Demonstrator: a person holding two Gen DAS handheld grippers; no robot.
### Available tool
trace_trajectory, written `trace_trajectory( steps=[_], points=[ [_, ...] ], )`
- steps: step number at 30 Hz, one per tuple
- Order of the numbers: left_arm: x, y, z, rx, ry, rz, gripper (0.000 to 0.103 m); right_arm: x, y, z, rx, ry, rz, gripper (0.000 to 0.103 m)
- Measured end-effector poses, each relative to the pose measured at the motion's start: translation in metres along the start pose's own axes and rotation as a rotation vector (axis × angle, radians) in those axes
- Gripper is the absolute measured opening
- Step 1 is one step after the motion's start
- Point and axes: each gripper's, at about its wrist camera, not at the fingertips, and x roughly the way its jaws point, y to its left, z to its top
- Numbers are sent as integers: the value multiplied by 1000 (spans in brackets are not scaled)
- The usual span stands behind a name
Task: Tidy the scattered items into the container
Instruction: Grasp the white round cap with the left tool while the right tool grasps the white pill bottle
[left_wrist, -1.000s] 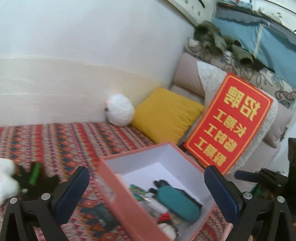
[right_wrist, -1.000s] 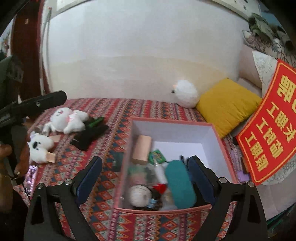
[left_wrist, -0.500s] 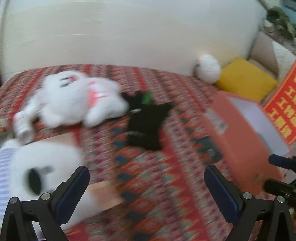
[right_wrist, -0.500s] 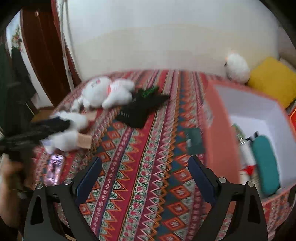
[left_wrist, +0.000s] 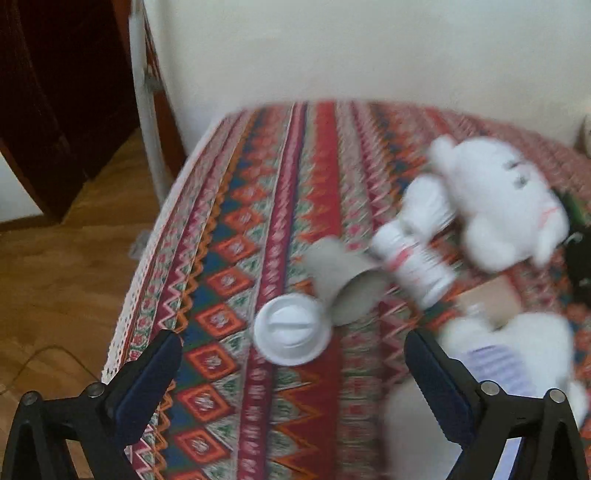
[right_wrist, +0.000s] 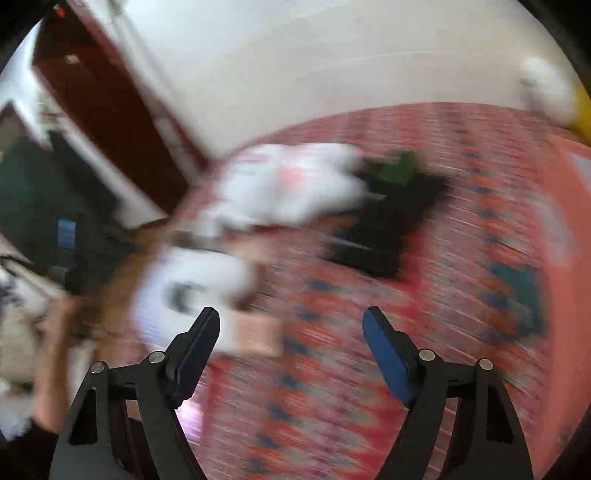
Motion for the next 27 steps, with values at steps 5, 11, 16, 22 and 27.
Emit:
trace_trajectory(
  steps=[5,11,16,22,27],
  points=[
    [46,11,-20,75,73,-25,98,107,74,67,-85,159,117,83],
    [76,23,-29,80,82,-71,97,228,106,99,-157,308,-21,83],
    [95,34,-26,75,66,-109,97,282,98,101,-137,378,-72,83],
    [108,36,-16,82,37,-145,97,311,96,103,-148,398,-96,82],
    [111,30,-9,84,16,-157,95,307,95,101,-192,389,-113,45]
  ],
)
